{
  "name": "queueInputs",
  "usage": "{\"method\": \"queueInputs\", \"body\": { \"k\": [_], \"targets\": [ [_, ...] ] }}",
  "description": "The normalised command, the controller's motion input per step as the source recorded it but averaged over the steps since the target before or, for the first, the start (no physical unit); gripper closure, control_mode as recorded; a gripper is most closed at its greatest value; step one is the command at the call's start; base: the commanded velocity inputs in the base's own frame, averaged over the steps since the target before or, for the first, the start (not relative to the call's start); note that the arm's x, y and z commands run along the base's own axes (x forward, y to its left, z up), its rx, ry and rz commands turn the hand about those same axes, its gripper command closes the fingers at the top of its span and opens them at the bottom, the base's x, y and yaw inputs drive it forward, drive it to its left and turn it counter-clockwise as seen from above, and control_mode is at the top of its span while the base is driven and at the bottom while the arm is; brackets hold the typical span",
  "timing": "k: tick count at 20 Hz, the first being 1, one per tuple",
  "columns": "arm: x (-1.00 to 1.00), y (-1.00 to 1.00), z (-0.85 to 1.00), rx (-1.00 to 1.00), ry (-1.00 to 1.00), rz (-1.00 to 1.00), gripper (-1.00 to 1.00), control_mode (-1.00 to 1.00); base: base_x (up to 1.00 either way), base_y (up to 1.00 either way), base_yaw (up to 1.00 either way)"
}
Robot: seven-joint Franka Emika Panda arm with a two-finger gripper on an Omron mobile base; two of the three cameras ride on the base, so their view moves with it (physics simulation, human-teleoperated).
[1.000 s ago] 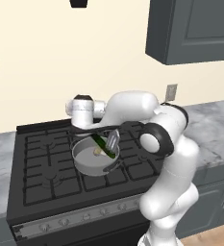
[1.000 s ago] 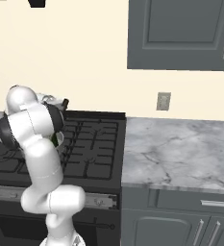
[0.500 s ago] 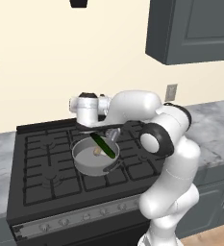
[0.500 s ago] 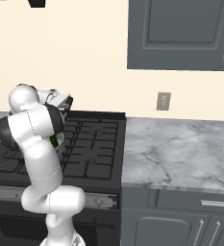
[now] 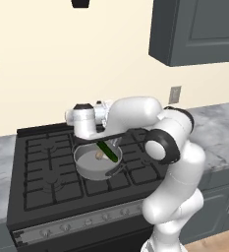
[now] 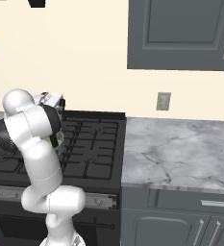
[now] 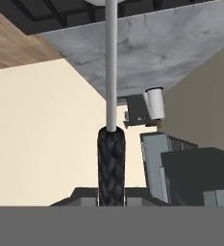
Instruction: Put the mushroom and cucumber in the pot. Retrieve the spatula and lightly stir the vegetables in the pot.
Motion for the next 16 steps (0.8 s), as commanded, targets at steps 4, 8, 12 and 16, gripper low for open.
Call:
{"method": "queueInputs", "body": {
  "k": [4,8,12,16],
  "targets": [
    [-0.02,0.1,-0.07,-0.07,-0.05,0.05,1.0,-1.0,0.0,0.0,0.0],
    [0.02,0.0,-0.14,-0.1,0.0,0.0,1.0,-1.0,0.0,0.0,0.0],
    [0.0,0.11,-0.05,-0.06,-0.01,0.0,1.0,-1.0,0.0,0.0,0.0],
    [0.0,0.29,0.0,-0.03,-0.02,0.03,1.0,-1.0,0.0,0.0,0.0]
  ]
}}
